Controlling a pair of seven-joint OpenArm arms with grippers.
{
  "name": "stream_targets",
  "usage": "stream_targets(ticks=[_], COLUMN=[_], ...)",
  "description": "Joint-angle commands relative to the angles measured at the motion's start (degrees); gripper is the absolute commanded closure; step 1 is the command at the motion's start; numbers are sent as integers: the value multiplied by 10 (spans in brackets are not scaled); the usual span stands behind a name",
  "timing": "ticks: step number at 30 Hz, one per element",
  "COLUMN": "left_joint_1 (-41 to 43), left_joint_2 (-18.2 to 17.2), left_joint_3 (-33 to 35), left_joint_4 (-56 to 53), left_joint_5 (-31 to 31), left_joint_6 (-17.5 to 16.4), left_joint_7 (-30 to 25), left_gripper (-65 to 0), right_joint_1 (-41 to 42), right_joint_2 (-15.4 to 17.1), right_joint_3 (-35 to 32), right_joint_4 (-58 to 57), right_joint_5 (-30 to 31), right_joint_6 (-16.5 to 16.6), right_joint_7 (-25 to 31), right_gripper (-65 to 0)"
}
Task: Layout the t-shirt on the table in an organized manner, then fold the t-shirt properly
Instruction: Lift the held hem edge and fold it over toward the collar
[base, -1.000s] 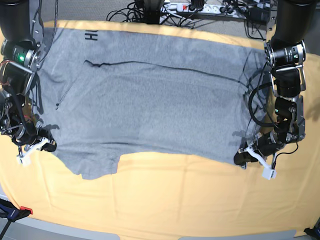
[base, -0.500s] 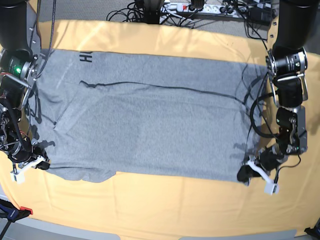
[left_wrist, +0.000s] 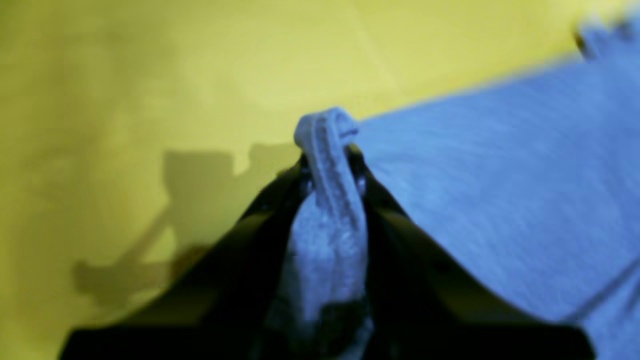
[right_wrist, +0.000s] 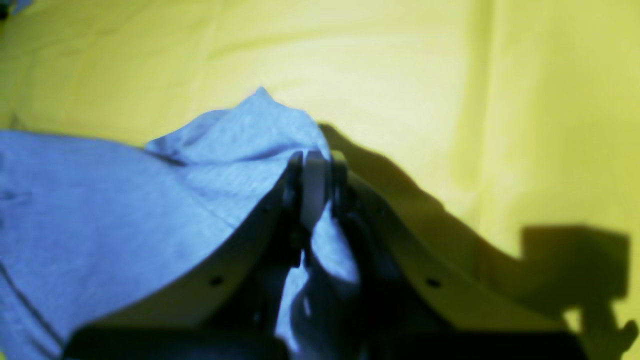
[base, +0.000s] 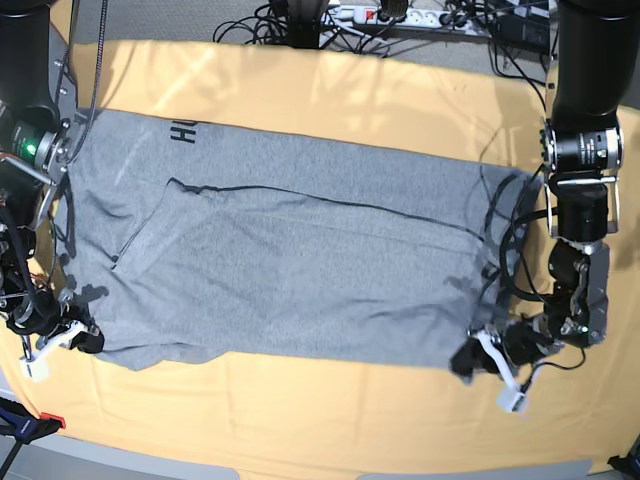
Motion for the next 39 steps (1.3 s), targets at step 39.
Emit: stream_targets(ticks=[39], left_joint_1=[14], left_joint_2=[-113], left_joint_3=[-2], left_joint_4=[16], left_joint_5=[-459], left_joint_6=[-4], left_joint_7=[409], left_gripper=[0], right_joint_1=[-200], right_joint_2=[34], right_joint_3=[3], right_joint_4=[292], right_joint_5=[107], right_joint_6=[3], right_joint_7=[-120], right_gripper=[0])
